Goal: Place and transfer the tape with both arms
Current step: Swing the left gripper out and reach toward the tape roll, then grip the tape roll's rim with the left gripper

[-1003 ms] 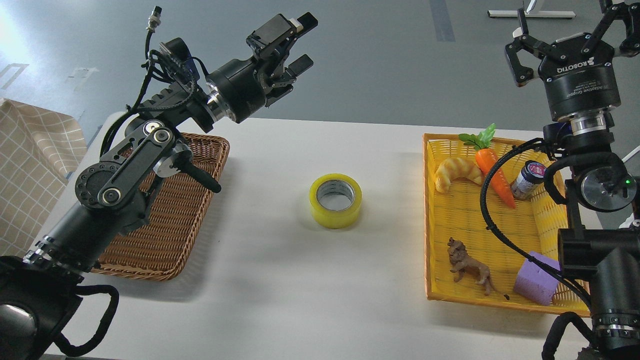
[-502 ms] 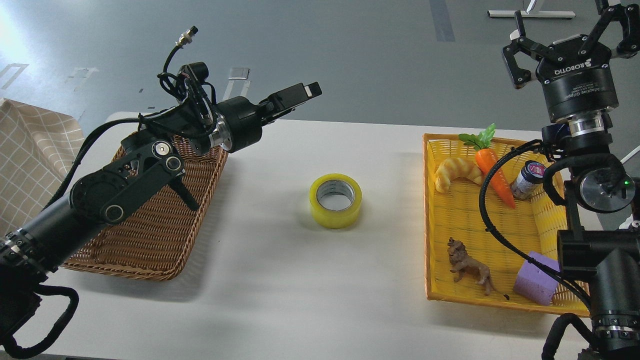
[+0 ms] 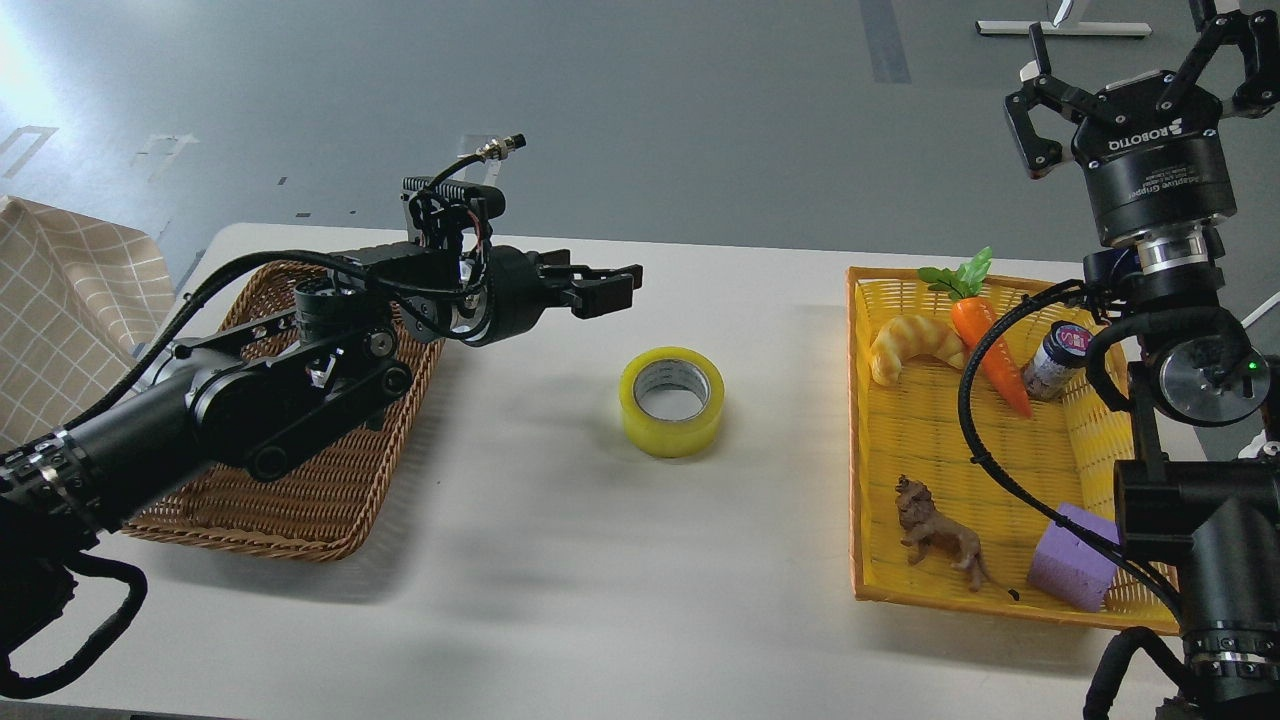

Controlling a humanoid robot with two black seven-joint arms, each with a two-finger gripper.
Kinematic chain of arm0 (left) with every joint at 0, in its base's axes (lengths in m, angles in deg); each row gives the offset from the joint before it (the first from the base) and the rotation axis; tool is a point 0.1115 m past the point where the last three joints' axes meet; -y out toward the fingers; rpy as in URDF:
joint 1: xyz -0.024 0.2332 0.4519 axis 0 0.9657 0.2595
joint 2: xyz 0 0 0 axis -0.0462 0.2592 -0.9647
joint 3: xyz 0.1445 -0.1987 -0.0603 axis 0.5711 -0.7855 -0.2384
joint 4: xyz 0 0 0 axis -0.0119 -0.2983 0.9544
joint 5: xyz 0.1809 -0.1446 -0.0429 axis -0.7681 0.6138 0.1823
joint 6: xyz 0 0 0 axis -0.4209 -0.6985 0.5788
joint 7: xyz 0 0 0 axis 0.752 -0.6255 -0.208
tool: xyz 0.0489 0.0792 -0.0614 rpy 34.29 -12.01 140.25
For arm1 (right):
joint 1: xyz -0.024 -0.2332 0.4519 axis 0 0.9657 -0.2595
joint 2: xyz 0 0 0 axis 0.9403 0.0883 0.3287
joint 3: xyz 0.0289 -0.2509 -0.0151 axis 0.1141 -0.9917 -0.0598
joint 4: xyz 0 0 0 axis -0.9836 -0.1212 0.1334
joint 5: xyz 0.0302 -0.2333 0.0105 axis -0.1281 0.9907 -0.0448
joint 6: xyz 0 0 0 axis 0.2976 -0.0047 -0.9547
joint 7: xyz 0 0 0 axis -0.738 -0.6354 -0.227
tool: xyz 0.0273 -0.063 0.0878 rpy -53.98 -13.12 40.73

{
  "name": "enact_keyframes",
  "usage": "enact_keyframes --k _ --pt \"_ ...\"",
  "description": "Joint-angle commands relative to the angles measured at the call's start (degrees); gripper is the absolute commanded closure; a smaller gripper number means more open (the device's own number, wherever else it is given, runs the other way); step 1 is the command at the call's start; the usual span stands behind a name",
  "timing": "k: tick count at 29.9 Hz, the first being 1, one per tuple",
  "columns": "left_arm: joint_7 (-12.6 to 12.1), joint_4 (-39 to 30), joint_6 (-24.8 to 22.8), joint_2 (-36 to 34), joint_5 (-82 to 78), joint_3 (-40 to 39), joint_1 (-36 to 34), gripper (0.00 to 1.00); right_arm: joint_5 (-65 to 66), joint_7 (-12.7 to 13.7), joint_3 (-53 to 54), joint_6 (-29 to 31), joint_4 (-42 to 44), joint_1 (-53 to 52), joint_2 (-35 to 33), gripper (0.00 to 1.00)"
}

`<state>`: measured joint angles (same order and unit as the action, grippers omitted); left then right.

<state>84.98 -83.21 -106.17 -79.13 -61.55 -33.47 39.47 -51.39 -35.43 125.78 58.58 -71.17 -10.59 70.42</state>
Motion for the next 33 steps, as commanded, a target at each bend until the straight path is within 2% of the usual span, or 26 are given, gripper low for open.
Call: enact_keyframes --k 1,6,14,19,27,33 --pt "-1.89 -0.09 -0.07 0.00 -1.26 1.90 -0.72 0.02 0.00 0.05 -0.09 -0.03 0.17 0.00 0.00 0.00" --pt "-1.89 -0.26 -0.07 0.70 -1.52 2.16 -0.55 0.02 0.00 0.05 -0.09 -0.21 0.09 0.08 0.00 0.00" --pt "-2.07 0.00 -0.07 4.75 -3.28 7.96 -1.51 0.02 0.00 0.05 -0.09 -0.38 0.09 0.17 0.00 0.00" --pt "-2.42 2.37 -0.07 5.63 -3.37 11.74 -1.60 0.02 0.00 0.05 -0.09 -0.47 0.09 0.00 0.00 0.00" --pt "-3.56 8.08 -0.16 9.66 -3.28 12.09 -2.48 0.02 0.00 0.05 -0.09 -0.47 0.35 0.17 0.00 0.00" --pt "-3.39 9.06 -0.34 10.29 -3.28 12.10 -2.39 0.02 0.00 0.05 -0.09 -0.47 0.35 0.08 0.00 0.00"
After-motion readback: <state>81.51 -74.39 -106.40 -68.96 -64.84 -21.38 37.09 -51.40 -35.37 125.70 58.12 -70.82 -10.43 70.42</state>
